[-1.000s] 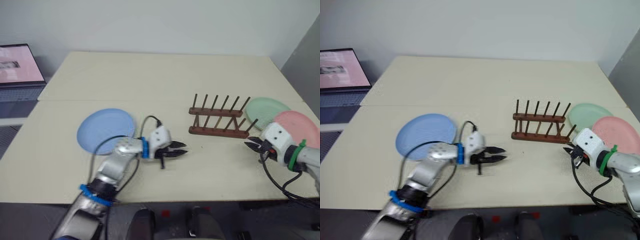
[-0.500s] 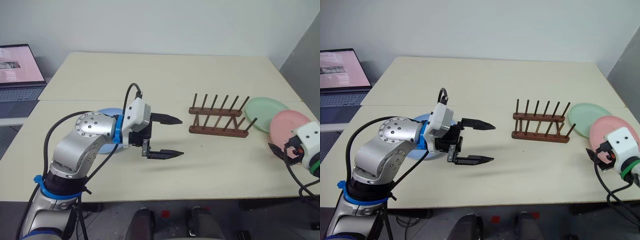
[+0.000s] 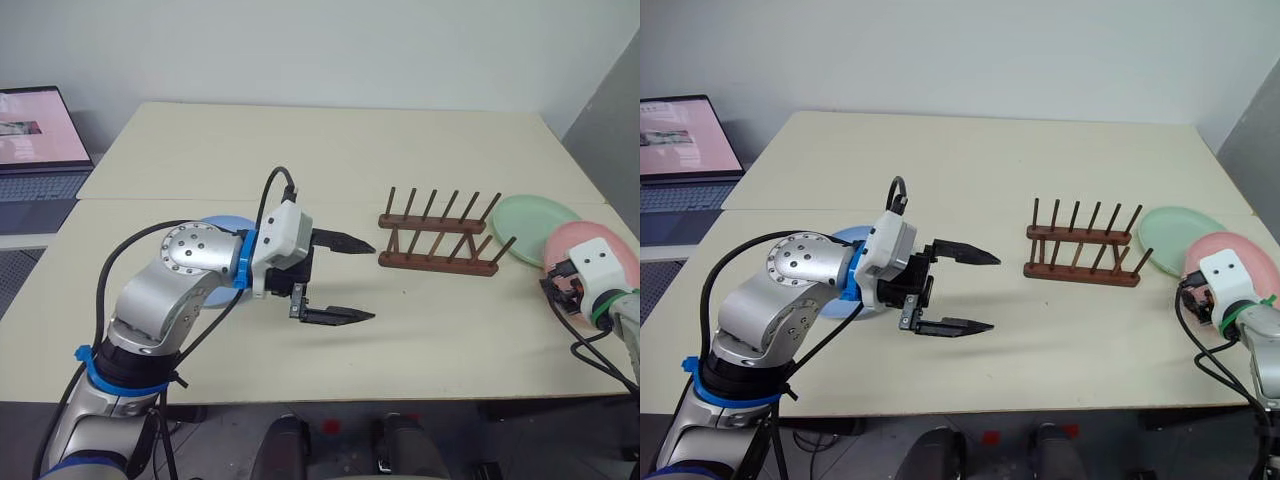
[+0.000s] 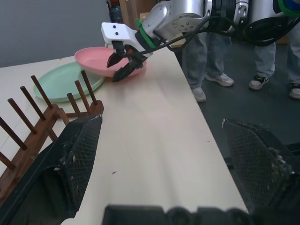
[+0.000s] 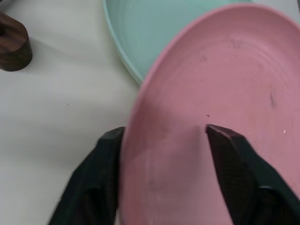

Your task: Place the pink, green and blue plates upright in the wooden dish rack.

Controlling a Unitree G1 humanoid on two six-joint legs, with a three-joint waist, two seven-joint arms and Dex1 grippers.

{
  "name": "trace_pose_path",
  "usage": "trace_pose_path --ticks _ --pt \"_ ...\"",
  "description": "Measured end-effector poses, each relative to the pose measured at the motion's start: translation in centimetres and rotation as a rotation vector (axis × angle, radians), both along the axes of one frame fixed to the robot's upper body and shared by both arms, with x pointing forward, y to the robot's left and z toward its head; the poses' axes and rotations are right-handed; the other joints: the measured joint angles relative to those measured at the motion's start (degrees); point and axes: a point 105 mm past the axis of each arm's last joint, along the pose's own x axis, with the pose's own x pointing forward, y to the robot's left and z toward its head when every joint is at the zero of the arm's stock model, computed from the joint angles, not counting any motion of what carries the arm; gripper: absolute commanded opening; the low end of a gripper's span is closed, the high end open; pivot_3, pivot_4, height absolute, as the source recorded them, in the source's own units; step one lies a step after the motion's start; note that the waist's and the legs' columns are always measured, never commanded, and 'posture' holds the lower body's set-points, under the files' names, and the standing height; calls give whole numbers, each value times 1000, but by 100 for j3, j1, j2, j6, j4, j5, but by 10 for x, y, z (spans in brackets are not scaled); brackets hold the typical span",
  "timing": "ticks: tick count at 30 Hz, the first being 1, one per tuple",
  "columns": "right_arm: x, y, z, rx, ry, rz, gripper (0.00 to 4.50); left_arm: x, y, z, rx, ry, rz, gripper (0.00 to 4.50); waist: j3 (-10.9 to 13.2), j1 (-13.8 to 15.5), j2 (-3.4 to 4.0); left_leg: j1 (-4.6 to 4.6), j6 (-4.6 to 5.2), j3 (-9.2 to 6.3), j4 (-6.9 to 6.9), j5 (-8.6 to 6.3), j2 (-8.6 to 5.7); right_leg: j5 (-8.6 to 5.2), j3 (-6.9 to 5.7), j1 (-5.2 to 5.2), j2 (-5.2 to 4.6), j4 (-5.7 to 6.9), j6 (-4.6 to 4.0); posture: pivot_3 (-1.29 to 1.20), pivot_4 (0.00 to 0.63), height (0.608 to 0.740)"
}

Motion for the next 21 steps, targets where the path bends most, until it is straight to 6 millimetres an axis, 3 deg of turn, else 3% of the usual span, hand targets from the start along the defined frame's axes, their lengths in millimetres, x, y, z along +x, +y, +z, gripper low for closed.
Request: trace_pose_path --ticks 4,5,11,14,16,18,21 --pt "-1 -2 0 10 -18 -42 176 0 0 1 -1 -9 1 4500 0 1 0 0 0 0 0 0 2 1 1 0 2 0 1 0 150 740" --pt "-1 -4 4 4 -40 -55 19 0 0 1 -3 -8 1 4500 0 1 0 0 0 2 0 0 2 1 2 0 2 0 1 0 150 740" --pt "-11 -7 31 -70 -159 -79 19 1 -3 5 -13 -15 -5 4500 0 8 4 -2 0 1 -1 0 2 3 1 -3 2 0 7 0 150 740" --pt "-9 5 70 -130 -282 -16 19 1 -2 5 -12 -14 -3 4500 1 -23 11 0 0 4 -1 0 3 4 8 -6 5 1 6 0 150 740" --pt "-5 21 99 -116 -375 61 19 2 -2 5 -12 -11 1 4500 1 -42 12 3 0 2 0 0 7 7 12 -7 12 2 0 0 150 740" --pt "-2 51 126 -59 -463 208 19 3 -2 6 -16 -12 4 4500 1 -44 11 5 0 -7 0 0 17 12 9 -7 29 2 -7 0 150 740" --pt "-3 96 148 145 -527 426 19 4 -2 8 -22 -21 10 4500 2 -19 9 3 0 -12 -1 0 26 13 3 -5 42 2 -10 0 150 740"
